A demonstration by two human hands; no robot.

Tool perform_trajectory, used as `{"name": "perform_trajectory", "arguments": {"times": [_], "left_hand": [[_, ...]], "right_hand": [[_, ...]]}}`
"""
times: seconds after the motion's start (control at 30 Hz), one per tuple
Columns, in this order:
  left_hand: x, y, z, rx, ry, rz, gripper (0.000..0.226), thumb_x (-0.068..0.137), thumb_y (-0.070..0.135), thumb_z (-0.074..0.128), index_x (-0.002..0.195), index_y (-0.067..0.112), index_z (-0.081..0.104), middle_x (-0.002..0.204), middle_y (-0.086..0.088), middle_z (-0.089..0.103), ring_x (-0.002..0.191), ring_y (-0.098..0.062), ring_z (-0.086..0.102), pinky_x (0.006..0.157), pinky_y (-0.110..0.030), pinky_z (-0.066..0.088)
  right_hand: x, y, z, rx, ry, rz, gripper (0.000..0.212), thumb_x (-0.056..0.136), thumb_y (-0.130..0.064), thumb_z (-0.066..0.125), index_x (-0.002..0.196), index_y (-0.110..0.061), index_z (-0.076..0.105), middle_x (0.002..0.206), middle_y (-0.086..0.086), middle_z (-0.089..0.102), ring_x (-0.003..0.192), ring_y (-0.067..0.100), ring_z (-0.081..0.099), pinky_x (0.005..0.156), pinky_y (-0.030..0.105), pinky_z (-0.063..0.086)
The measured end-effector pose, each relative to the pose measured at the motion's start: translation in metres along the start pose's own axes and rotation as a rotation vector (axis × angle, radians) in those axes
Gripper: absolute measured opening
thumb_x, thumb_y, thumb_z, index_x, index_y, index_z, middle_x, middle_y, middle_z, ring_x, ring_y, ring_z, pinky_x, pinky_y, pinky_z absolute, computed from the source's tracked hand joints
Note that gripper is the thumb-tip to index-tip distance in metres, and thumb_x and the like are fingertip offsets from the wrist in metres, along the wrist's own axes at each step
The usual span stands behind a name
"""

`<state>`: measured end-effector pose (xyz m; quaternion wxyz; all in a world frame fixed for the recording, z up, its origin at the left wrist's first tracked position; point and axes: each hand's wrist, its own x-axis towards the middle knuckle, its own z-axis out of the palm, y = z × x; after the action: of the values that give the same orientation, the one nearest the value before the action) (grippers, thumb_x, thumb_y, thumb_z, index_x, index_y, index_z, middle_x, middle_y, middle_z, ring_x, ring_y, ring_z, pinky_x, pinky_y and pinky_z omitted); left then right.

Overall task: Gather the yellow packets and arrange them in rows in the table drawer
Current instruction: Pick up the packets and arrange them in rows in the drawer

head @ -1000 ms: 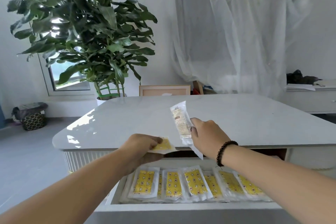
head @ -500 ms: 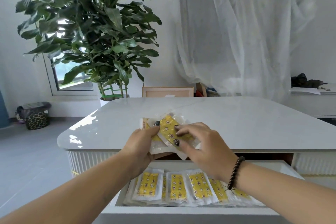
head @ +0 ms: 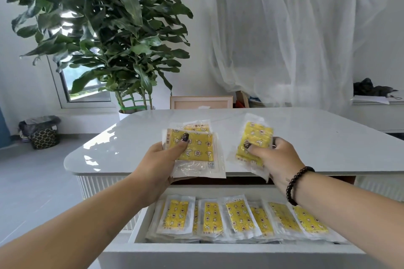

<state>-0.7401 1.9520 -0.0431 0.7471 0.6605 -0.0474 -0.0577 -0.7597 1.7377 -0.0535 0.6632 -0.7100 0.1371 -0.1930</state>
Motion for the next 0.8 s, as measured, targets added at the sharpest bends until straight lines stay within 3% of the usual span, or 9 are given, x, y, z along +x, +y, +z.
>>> {"name": "perform_trajectory", "arguments": {"times": [0.17, 0.27, 0.33, 0.43, 0.5, 0.63, 0.73, 0.8], "left_hand": [[0.001, -0.006, -0.001, 0.119, 0.025, 0.03, 0.016, 0.093, 0.027, 0.06, 0.095, 0.013, 0.067, 0.09, -0.006, 0.077, 0.093, -0.028, 0.072, 0.095, -0.051, 0.051], [0.001, -0.013, 0.004, 0.304, -0.006, 0.09, 0.03, 0.095, 0.042, 0.054, 0.089, 0.019, 0.073, 0.092, -0.011, 0.076, 0.091, -0.03, 0.069, 0.093, -0.051, 0.052], [-0.003, -0.016, 0.009, 0.347, -0.09, 0.134, 0.047, 0.088, 0.06, 0.052, 0.086, 0.019, 0.074, 0.098, -0.024, 0.071, 0.081, -0.028, 0.06, 0.078, -0.045, 0.047], [-0.009, -0.019, 0.017, 0.348, -0.188, 0.145, 0.079, 0.066, 0.081, 0.057, 0.088, 0.007, 0.071, 0.096, -0.03, 0.069, 0.078, -0.031, 0.059, 0.077, -0.046, 0.046], [-0.015, -0.015, 0.022, 0.366, -0.24, 0.164, 0.061, 0.074, 0.064, 0.061, 0.087, 0.006, 0.071, 0.09, -0.02, 0.074, 0.081, -0.036, 0.069, 0.08, -0.047, 0.054], [-0.014, -0.015, 0.023, 0.373, -0.196, 0.16, 0.011, 0.083, 0.025, 0.073, 0.087, 0.015, 0.071, 0.085, -0.005, 0.077, 0.084, -0.03, 0.073, 0.086, -0.049, 0.056], [-0.009, -0.017, 0.019, 0.306, -0.096, 0.149, 0.002, 0.088, 0.014, 0.068, 0.089, 0.014, 0.07, 0.085, -0.005, 0.077, 0.084, -0.028, 0.073, 0.088, -0.05, 0.056], [-0.006, -0.016, 0.015, 0.261, -0.041, 0.167, 0.006, 0.089, 0.017, 0.066, 0.093, 0.013, 0.07, 0.089, -0.006, 0.077, 0.09, -0.032, 0.072, 0.092, -0.053, 0.053]], "right_hand": [[-0.004, -0.006, 0.003, 0.274, -0.107, 0.065, 0.037, 0.08, 0.007, 0.065, 0.113, -0.007, 0.054, 0.107, 0.017, 0.068, 0.093, 0.036, 0.068, 0.081, 0.056, 0.053], [-0.009, -0.002, 0.014, 0.284, -0.159, 0.081, 0.02, 0.09, -0.005, 0.059, 0.11, -0.008, 0.056, 0.106, 0.012, 0.069, 0.094, 0.03, 0.069, 0.083, 0.051, 0.055], [-0.011, 0.003, 0.022, 0.192, -0.139, 0.109, 0.018, 0.089, -0.014, 0.06, 0.107, -0.011, 0.055, 0.111, 0.015, 0.066, 0.096, 0.031, 0.067, 0.088, 0.053, 0.053], [-0.015, 0.004, 0.03, 0.192, -0.123, 0.098, 0.051, 0.076, -0.01, 0.068, 0.12, -0.016, 0.045, 0.123, 0.012, 0.058, 0.103, 0.031, 0.064, 0.089, 0.054, 0.052], [-0.017, 0.004, 0.03, 0.218, -0.067, 0.071, 0.079, 0.06, -0.015, 0.077, 0.126, -0.034, 0.039, 0.128, 0.007, 0.052, 0.108, 0.03, 0.061, 0.09, 0.052, 0.052], [-0.019, 0.005, 0.028, 0.205, 0.011, 0.029, 0.05, 0.057, -0.02, 0.084, 0.094, -0.031, 0.052, 0.111, 0.011, 0.062, 0.092, 0.031, 0.068, 0.082, 0.054, 0.055], [-0.019, 0.003, 0.025, 0.184, 0.002, 0.036, 0.023, 0.072, -0.016, 0.079, 0.083, -0.018, 0.058, 0.099, 0.013, 0.067, 0.089, 0.03, 0.068, 0.08, 0.05, 0.057], [-0.019, 0.003, 0.021, 0.163, -0.011, 0.033, 0.019, 0.077, -0.01, 0.075, 0.084, -0.014, 0.058, 0.097, 0.015, 0.067, 0.086, 0.03, 0.068, 0.074, 0.043, 0.059]]}}
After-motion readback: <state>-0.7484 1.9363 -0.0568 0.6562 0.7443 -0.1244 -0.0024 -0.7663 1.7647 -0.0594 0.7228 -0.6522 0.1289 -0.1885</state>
